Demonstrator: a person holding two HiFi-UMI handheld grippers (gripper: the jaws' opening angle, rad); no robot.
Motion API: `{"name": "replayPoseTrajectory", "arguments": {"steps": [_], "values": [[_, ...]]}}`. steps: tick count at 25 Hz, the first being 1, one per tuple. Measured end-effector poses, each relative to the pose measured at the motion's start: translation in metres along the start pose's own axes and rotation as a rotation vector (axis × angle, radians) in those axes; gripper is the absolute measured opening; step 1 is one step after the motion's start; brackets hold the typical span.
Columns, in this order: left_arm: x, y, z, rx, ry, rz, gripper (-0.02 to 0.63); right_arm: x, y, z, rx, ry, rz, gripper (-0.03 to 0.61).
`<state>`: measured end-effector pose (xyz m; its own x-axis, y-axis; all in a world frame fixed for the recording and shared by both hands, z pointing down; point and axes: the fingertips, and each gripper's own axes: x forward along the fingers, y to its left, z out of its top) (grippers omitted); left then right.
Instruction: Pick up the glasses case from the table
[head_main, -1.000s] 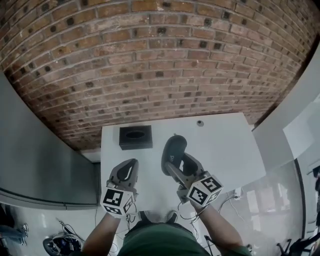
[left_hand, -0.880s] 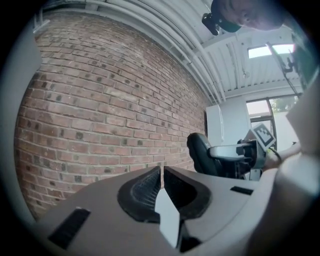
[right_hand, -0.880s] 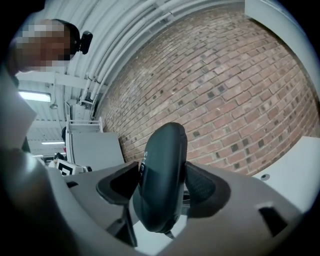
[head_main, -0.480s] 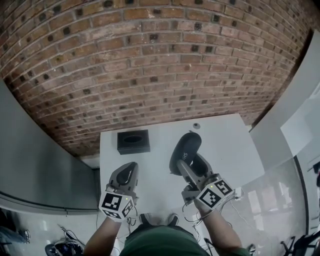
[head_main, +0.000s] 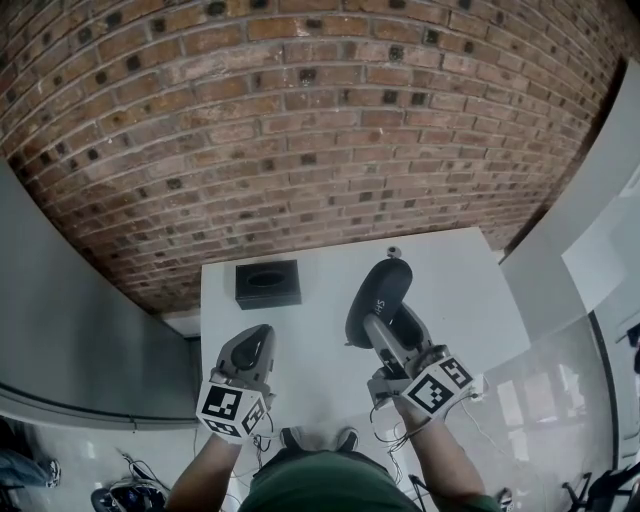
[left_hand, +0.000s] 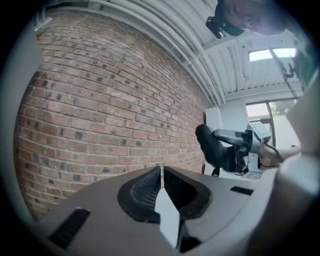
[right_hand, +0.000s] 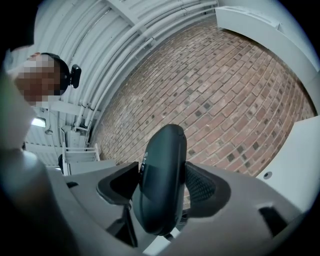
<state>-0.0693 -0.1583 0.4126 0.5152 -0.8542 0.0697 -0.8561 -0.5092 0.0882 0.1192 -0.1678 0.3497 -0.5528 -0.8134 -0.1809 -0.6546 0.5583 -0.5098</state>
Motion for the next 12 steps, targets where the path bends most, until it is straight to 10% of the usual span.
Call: {"name": "replayPoseTrajectory", "arguments": {"steps": [12], "values": [[0.003, 0.002, 0.002, 0.004, 0.006, 0.001, 0.014, 0.001, -0.015, -0.003, 0.205, -0.049, 0.022, 0.29]]}}
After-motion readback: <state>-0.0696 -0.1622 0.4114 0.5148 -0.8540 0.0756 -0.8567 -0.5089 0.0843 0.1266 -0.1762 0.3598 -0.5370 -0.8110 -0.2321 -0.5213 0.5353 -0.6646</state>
